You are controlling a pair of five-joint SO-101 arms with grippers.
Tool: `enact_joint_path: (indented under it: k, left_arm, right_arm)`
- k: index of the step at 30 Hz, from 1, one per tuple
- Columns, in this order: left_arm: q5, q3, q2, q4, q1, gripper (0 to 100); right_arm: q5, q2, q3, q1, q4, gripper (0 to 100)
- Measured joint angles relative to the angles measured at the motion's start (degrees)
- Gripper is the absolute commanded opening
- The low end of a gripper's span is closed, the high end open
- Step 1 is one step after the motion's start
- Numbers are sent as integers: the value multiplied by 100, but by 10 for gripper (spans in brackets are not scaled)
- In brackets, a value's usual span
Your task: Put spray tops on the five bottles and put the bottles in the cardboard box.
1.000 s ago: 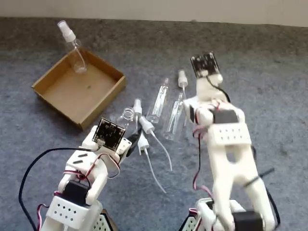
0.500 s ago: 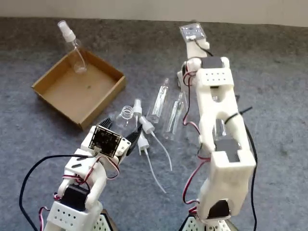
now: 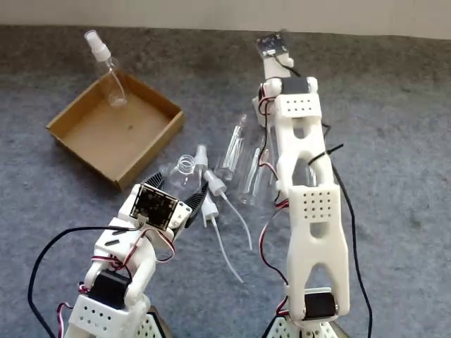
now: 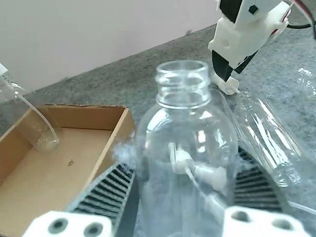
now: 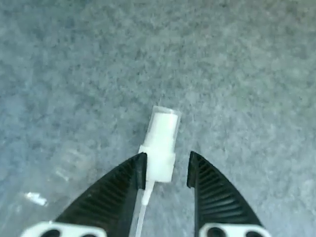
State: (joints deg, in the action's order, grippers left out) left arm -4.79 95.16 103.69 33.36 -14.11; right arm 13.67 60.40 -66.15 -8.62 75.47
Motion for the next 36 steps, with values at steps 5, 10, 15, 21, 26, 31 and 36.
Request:
enact_joint_path:
  k: [5,10,15,21,26,31,36]
  left_arm:
    - [0,0,0,0,0,144]
    - [0,0,0,0,0,144]
    - [0,44,0,0,0,144]
    - [0,70,0,-176,0,146]
    - [0,70,0,-202,-316,147]
    - [0,70,0,-229,-492,148]
    - [0,70,0,-229,-712,148]
  right_arm:
    - [0,747,-765,-79,35,132]
    - [70,1073,-993,-97,35,116]
    - [431,1099,-1046,-79,35,16]
    - [475,1116,-1433,-62,132,9]
    - [475,1116,-2505,-18,818,9]
    - [475,1073,-2699,-44,1407,9]
    - [484,290,-2699,-26,2040,9]
